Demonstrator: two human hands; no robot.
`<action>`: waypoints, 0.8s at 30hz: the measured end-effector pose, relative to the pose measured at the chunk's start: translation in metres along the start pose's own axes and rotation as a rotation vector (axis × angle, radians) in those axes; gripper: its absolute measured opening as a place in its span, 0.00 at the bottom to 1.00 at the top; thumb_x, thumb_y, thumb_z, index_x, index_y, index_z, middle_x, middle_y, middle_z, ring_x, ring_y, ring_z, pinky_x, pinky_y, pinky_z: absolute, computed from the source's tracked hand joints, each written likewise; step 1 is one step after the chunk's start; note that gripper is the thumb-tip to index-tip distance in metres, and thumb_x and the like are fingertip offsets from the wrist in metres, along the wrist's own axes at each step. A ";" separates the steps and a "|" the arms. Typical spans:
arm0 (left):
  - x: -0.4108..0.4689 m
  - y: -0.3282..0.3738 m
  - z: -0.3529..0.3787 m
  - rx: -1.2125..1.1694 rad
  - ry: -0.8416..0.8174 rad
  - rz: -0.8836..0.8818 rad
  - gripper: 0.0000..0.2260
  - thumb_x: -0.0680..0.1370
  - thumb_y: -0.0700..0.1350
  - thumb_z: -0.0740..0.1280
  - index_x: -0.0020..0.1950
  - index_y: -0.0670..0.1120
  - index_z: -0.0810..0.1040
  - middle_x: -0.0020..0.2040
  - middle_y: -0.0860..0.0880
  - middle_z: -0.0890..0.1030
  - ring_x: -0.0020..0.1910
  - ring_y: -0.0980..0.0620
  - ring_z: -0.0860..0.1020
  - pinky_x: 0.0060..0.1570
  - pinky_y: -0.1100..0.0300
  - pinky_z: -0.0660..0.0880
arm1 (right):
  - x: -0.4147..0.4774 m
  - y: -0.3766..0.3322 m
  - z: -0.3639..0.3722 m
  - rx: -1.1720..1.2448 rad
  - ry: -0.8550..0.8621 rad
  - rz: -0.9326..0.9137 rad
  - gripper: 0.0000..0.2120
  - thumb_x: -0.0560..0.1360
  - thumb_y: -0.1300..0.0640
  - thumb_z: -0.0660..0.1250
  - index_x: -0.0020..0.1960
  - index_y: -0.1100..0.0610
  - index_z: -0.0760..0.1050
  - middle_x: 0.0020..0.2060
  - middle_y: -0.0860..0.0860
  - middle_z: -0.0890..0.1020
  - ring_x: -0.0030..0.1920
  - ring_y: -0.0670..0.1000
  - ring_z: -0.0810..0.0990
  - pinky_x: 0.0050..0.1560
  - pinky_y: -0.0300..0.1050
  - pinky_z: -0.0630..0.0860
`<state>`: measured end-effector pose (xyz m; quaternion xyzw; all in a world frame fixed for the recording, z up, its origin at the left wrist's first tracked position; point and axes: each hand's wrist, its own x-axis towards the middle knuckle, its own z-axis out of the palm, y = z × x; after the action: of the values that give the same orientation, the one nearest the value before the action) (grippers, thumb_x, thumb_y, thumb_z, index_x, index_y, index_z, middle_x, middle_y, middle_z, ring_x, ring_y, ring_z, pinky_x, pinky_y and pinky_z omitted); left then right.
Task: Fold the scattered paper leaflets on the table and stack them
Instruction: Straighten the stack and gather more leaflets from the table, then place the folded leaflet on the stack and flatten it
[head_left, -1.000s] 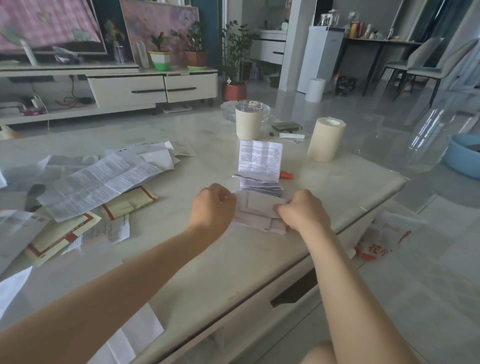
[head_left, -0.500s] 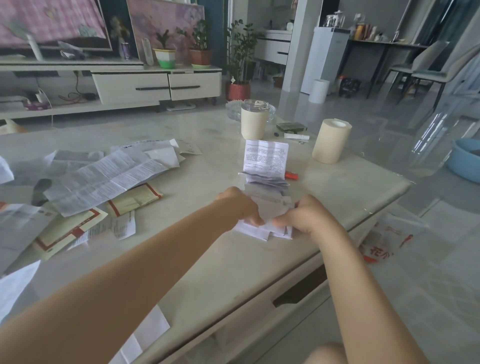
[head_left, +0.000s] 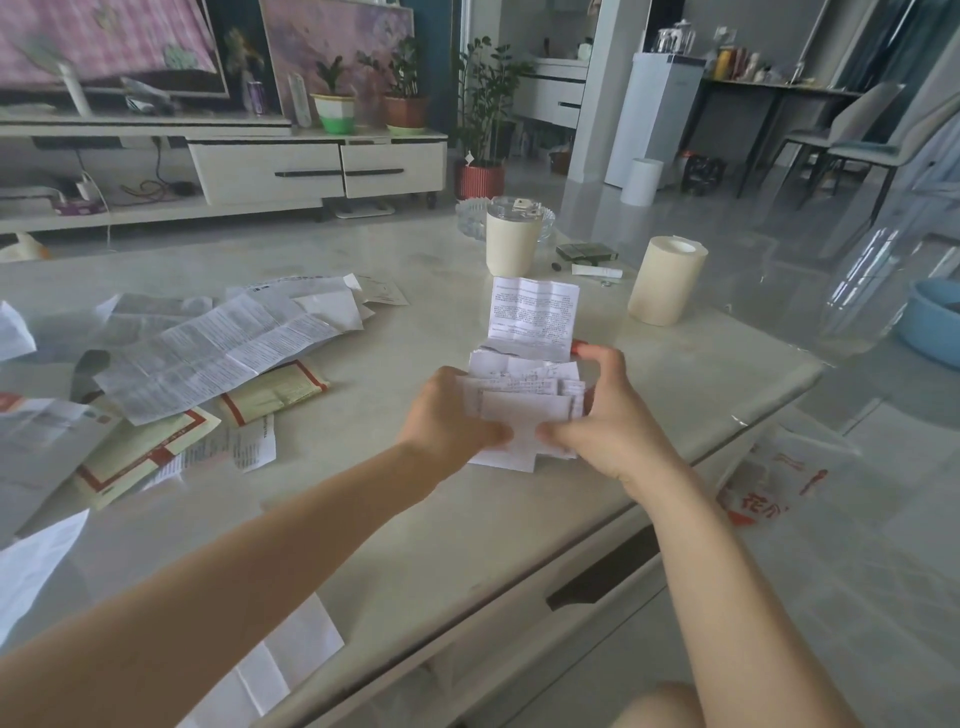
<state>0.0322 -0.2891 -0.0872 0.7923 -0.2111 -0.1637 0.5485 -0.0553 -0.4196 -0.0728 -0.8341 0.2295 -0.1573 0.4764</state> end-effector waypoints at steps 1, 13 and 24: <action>-0.001 -0.001 -0.001 -0.013 0.014 0.018 0.23 0.68 0.36 0.74 0.59 0.43 0.69 0.42 0.52 0.73 0.41 0.54 0.73 0.32 0.70 0.69 | 0.000 -0.001 0.002 -0.033 -0.010 -0.059 0.31 0.69 0.65 0.70 0.65 0.47 0.61 0.46 0.45 0.75 0.43 0.48 0.76 0.36 0.37 0.71; -0.009 -0.016 -0.002 -0.123 0.026 0.246 0.25 0.68 0.34 0.74 0.54 0.52 0.64 0.46 0.51 0.77 0.40 0.58 0.77 0.41 0.68 0.74 | -0.005 0.003 0.024 0.293 0.003 -0.116 0.15 0.78 0.50 0.63 0.63 0.48 0.68 0.59 0.45 0.74 0.56 0.38 0.73 0.51 0.25 0.67; -0.006 -0.021 0.003 -0.180 0.060 0.183 0.18 0.67 0.37 0.75 0.43 0.47 0.67 0.40 0.51 0.78 0.37 0.58 0.76 0.38 0.64 0.74 | 0.002 -0.003 0.047 0.433 0.304 -0.094 0.18 0.76 0.42 0.63 0.40 0.58 0.74 0.37 0.46 0.80 0.39 0.43 0.78 0.43 0.34 0.73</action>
<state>0.0284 -0.2819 -0.1082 0.7217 -0.2507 -0.1076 0.6362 -0.0299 -0.3853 -0.0938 -0.6894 0.2204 -0.3480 0.5958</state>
